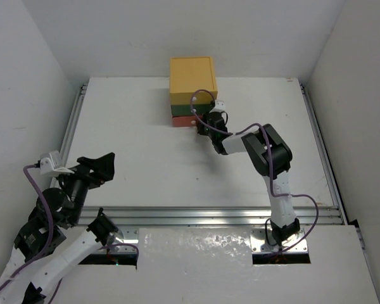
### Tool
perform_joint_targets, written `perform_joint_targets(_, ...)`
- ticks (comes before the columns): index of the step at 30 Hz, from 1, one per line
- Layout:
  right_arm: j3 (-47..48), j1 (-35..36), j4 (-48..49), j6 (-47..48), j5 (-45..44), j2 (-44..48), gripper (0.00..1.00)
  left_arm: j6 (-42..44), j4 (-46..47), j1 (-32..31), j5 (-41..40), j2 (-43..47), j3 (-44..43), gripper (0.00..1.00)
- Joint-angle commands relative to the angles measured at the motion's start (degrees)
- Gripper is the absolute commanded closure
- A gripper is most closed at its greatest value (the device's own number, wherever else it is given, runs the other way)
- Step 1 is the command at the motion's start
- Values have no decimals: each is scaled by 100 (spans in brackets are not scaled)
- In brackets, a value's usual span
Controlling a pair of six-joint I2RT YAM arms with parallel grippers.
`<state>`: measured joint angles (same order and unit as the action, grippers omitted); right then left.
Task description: Sort the tools into containers
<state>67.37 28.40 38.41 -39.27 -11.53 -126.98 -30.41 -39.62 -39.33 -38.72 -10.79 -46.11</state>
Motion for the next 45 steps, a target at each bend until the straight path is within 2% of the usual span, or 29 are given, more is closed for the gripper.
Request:
perform_joint_targets(1, 355, -54, 597, -160, 327, -46, 100, 97, 244, 40, 93, -134, 5, 0)
perform_joint_targets(6, 294, -124, 816, -213, 564, -47, 100, 97, 244, 48, 93, -134, 14, 0)
perform_joint_targets(9, -188, -125, 1140, -187, 852, 295, 100, 97, 244, 48, 93, -152, 5, 0)
perform_joint_targets(12, -1241, -98, 1937, -362, 959, 919, 100, 97, 253, 48, 84, -169, 5, 0)
perform_joint_targets(14, -2251, -55, 2204, -415, 968, 1401, 95, 88, 235, 48, 66, -187, 14, 0)
perform_joint_targets(15, -2586, -2, 2362, -224, 942, 2022, 93, 80, 226, 48, 49, -187, 5, 0)
perform_joint_targets(16, -3259, 77, 2320, -91, 777, 2393, 85, 62, 226, 48, 14, -187, 5, 0)
perform_joint_targets(17, -3535, 252, 2154, 67, 636, 2797, 79, 45, 218, 40, -13, -213, 5, 0)
perform_joint_targets(18, -3712, 332, 1431, 451, 530, 3619, 73, 36, 217, 48, -30, -231, -3, 0)
perform_joint_targets(19, -3879, 507, 866, 751, 251, 4045, 57, 9, 200, 48, -83, -318, -12, 0)
perform_joint_targets(20, -3890, 578, -418, 893, 65, 4458, 48, -17, 182, 57, -135, -380, -38, 0)
perform_joint_targets(21, -3872, 622, -1118, 1034, -33, 5263, 40, -69, 139, 57, -179, -563, -56, 0)
perform_joint_targets(22, -3794, 727, -1752, 1105, -234, 5663, 34, -122, 86, 57, -310, -695, -91, 0)
perform_joint_targets(23, -3741, 772, -2950, 1245, -305, 6058, 2, -157, 33, 75, -381, -827, -161, 0)
perform_joint_targets(24, -3671, 815, -3511, 1316, -367, 6828, 1, -201, -45, 92, -460, -1133, -188, 0)
perform_joint_targets(25, -3618, 851, -3995, 1360, -620, 7201, 1, -210, -90, 162, -487, -1310, -232, 0)
perform_joint_targets(26, -3574, 851, -4887, 1473, -736, 7544, 1, -228, -151, 241, -496, -1451, -319, 0)
perform_joint_targets(27, -3521, 851, -5244, 1527, -850, 8174, 1, -228, -204, 337, -461, -1705, -346, 0)
perform_joint_targets(28, -3468, 851, -5570, 1501, -1260, 8450, 1, -202, -187, 582, -418, -1794, -364, 0)
perform_joint_targets(29, -3363, 851, -6347, 1475, -1421, 8670, 1, -115, -117, 732, -365, -1874, -355, 0)
perform_joint_targets(31, -3030, 851, -7211, 1518, -1711, 9224, 1, 17, 41, 1170, -111, -1866, -285, 0)
perform_joint_targets(33, -2933, 860, -7584, 1571, -1721, 9610, 1, 88, 129, 1479, 21, -1805, -232, 0)
perform_joint_targets(38, -2747, 860, -8454, 1545, -1774, 10296, 1, 229, 349, 1543, 312, -1567, -48, 0)
perform_joint_targets(45, -2782, 851, -8473, 1641, -1625, 10799, 1, 246, 446, 1551, 444, -1365, 23, 0)
